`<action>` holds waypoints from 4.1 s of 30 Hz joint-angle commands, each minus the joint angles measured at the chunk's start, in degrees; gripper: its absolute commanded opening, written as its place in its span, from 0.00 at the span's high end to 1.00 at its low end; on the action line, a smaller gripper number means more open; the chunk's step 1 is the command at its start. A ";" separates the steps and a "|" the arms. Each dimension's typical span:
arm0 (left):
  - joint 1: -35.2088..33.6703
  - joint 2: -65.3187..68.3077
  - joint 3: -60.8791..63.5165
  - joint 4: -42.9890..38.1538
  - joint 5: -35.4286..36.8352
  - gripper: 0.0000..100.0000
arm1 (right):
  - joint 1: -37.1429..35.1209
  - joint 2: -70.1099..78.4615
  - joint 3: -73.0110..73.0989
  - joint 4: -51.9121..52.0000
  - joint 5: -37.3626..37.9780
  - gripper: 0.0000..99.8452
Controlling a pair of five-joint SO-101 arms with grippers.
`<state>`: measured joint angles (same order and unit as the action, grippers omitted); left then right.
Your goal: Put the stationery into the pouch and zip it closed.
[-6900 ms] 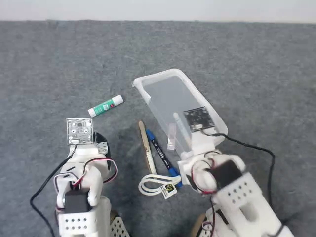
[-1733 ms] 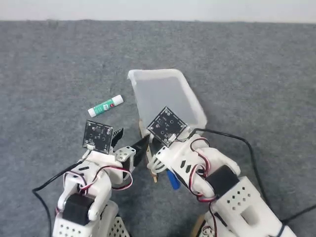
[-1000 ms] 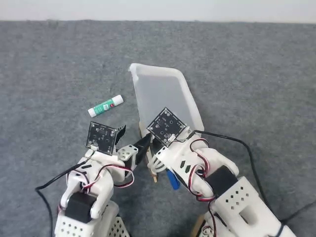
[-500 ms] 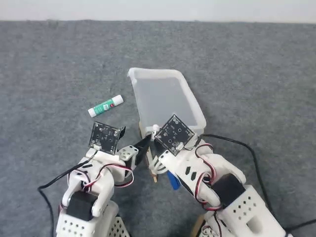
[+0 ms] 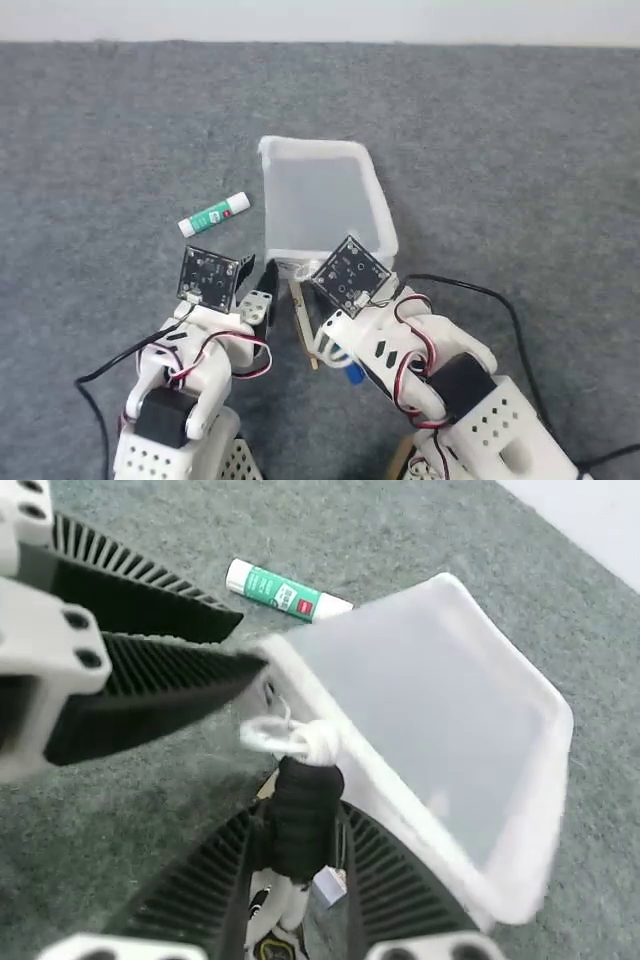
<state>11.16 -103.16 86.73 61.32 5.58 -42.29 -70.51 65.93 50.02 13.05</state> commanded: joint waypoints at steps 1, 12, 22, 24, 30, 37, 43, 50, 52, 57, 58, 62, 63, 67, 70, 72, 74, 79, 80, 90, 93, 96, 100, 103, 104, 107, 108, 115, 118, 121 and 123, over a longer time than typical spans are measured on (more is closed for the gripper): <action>-0.26 -0.88 -1.01 -1.93 -2.55 0.99 | 1.19 -2.51 -0.70 0.22 0.00 0.99; -10.29 -0.88 -3.47 -2.37 -1.67 0.99 | 10.86 -2.51 -1.05 0.13 0.09 1.00; -13.36 -0.88 -4.26 -2.37 -1.32 0.99 | 20.26 -2.51 -2.46 0.13 1.93 1.00; -13.36 -0.88 -4.26 -2.46 -1.32 0.99 | 21.05 -2.51 -2.55 0.13 1.93 1.00; -13.36 -0.88 -4.18 -2.81 -1.23 0.96 | 20.35 -2.51 -2.64 0.22 1.85 1.00; -13.45 -0.79 -3.30 -1.76 6.07 0.74 | 13.41 -2.51 -6.15 4.97 1.85 1.00; -13.27 -0.53 -1.10 -4.13 4.84 0.75 | 9.63 -2.59 -10.90 9.63 1.85 0.99; -13.10 -0.53 -0.57 -4.22 2.81 0.75 | 7.69 -10.95 -11.78 12.70 1.93 0.99; -13.01 -0.53 0.13 -4.40 2.11 0.75 | 6.29 -13.93 -11.78 14.37 2.02 0.99; -12.84 -0.53 0.22 -4.48 1.32 0.81 | 2.15 -16.57 -11.78 16.22 2.02 0.99; -12.84 -0.53 0.22 -4.48 0.44 0.82 | 2.24 -16.48 -11.69 16.04 2.02 0.99; -12.84 -0.53 0.13 -4.48 -0.35 0.90 | 2.24 -16.48 -11.52 16.04 2.02 0.99; -12.84 -0.53 0.13 -4.48 -0.44 0.92 | 2.24 -16.48 -11.43 15.96 2.02 0.99; -12.92 -0.53 -1.10 -3.96 -1.49 0.99 | 2.24 -16.48 -11.43 16.40 1.93 0.96; -13.19 -0.62 -1.89 -2.64 -2.11 0.99 | 2.42 -16.40 -11.34 16.84 1.93 0.87; -13.36 -0.62 -2.95 -1.32 -2.11 0.99 | 2.42 -16.40 -11.34 17.71 1.93 0.85; -13.54 -0.62 -3.74 -0.62 -2.11 0.99 | 3.47 -16.40 -11.34 17.71 1.93 0.85; -16.53 -0.62 -4.53 -0.44 -2.02 0.99 | 6.64 -16.40 -11.34 17.54 1.93 0.85; -16.53 -0.62 -4.62 -0.44 -2.02 0.99 | 6.81 -16.40 -11.34 17.45 1.93 0.84; -16.88 -0.79 -5.67 -0.35 -0.53 0.99 | 12.35 2.86 -11.78 9.45 -2.81 0.79; -19.08 -0.79 -5.85 -0.53 -0.44 0.99 | 13.32 10.51 -11.78 5.32 -2.90 0.79; -20.57 -0.79 -6.37 -0.35 -0.35 0.99 | 13.23 17.01 -12.48 2.15 -2.90 0.80; -20.57 -0.79 -6.55 -0.35 -0.35 0.99 | 13.32 25.63 -16.35 0.22 -2.99 0.85; -20.57 -0.79 -6.64 -0.26 -0.35 0.99 | 13.23 32.57 -19.08 -1.98 -4.13 0.84; -20.57 -0.79 -6.64 -0.26 -0.35 0.99 | 13.23 34.95 -20.04 -2.68 -4.66 0.84; -20.57 -0.79 -6.64 -0.26 -0.35 0.99 | 13.32 43.03 -23.65 -3.56 -4.92 0.84; -20.57 -0.79 -6.64 -0.26 -0.35 0.99 | 13.49 45.85 -25.05 -3.65 -5.10 0.84; -20.57 -0.79 -6.64 -0.26 -0.35 0.99 | 13.58 61.32 -33.49 -3.65 -5.27 0.85; -20.57 -0.79 -6.64 -0.26 -0.35 0.99 | 14.02 65.71 -36.31 -3.65 -5.27 0.85; -20.57 -0.79 -6.64 -0.26 -0.35 0.99 | 15.25 69.14 -39.30 -3.65 -5.27 0.85; -20.57 -0.79 -6.64 -0.26 -0.35 0.99 | 16.48 71.16 -41.05 -3.65 -5.27 0.85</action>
<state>-9.05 -103.16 84.09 60.88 3.82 -27.69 0.18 30.15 47.30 8.40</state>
